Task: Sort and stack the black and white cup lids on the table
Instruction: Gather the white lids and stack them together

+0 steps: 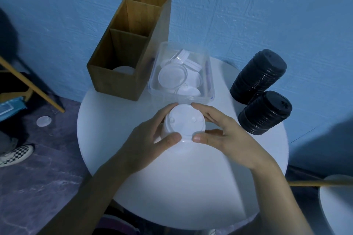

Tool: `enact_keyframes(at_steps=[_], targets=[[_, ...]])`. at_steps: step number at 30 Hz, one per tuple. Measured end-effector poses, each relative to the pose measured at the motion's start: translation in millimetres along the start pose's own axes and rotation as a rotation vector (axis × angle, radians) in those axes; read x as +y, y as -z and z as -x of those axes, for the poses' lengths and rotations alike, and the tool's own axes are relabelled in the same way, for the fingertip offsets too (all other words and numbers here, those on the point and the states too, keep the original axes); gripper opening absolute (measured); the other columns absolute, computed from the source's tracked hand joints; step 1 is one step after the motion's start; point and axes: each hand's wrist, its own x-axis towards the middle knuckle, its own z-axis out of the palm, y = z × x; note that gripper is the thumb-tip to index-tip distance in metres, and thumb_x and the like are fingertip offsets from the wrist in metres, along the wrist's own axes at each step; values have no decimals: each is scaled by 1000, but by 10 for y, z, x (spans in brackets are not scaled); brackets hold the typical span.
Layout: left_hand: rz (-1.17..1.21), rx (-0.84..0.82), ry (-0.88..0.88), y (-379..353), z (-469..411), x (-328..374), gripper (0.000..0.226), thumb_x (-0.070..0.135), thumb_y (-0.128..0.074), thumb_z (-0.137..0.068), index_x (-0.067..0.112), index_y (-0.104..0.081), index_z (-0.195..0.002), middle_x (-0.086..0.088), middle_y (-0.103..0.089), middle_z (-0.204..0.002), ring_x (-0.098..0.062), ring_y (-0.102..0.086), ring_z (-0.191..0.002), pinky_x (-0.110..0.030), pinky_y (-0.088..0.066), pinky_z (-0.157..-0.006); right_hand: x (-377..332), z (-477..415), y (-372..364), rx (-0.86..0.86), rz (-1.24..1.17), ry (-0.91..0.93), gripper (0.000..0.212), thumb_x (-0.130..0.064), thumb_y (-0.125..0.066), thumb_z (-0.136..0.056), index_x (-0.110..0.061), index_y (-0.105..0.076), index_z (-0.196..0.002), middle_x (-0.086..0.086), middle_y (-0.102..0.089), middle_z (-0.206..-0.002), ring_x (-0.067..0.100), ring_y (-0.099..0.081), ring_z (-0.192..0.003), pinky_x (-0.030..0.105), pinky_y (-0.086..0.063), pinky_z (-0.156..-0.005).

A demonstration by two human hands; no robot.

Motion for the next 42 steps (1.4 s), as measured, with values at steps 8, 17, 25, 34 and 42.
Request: enact_keyframes(at_steps=[8, 17, 25, 34, 42], targets=[[8, 57, -34, -20, -12, -14, 79, 62, -75, -73, 61, -34, -140, 39, -49, -137, 8, -52, -126, -23, -54, -99, -218, -181, 211, -24, 196, -11, 53, -48, -76, -84, -37, -64, -135, -15, -71, -125, 0, -66, -115, 37, -51, -108], [-13, 98, -31, -18, -36, -56, 78, 62, -73, -74, 57, -35, -141, 36, -49, -140, 4, -52, -128, -39, -54, -103, -412, -1150, 220, 216, 833, 156, 37, -11, -53, -101, -32, -69, -127, -10, -63, -139, 22, -60, -122, 31, -43, -98], [-55, 125, -48, -21, -54, -88, 78, 65, -73, -73, 61, -32, -139, 42, -47, -137, 8, -51, -127, -37, -56, -102, -387, -1548, 222, 17, 1036, -2, 34, -20, -65, -91, -30, -68, -124, -3, -65, -118, 22, -58, -116, 23, -35, -83], [-50, 129, -78, -21, -53, -79, 75, 64, -73, -75, 60, -34, -139, 39, -47, -140, 5, -52, -128, -38, -56, -101, -307, -1453, 225, 176, 741, 117, 15, -17, -61, -97, -25, -68, -87, -14, -63, -90, 14, -58, -85, 29, -45, -77], [-74, 124, -76, -17, -62, -112, 80, 65, -73, -74, 58, -32, -142, 41, -47, -139, 9, -51, -127, -32, -55, -102, -522, -804, 250, 280, -45, 201, 13, -9, -50, -107, -9, -54, -94, 16, -57, -74, 9, -61, -55, 19, -52, -59]])
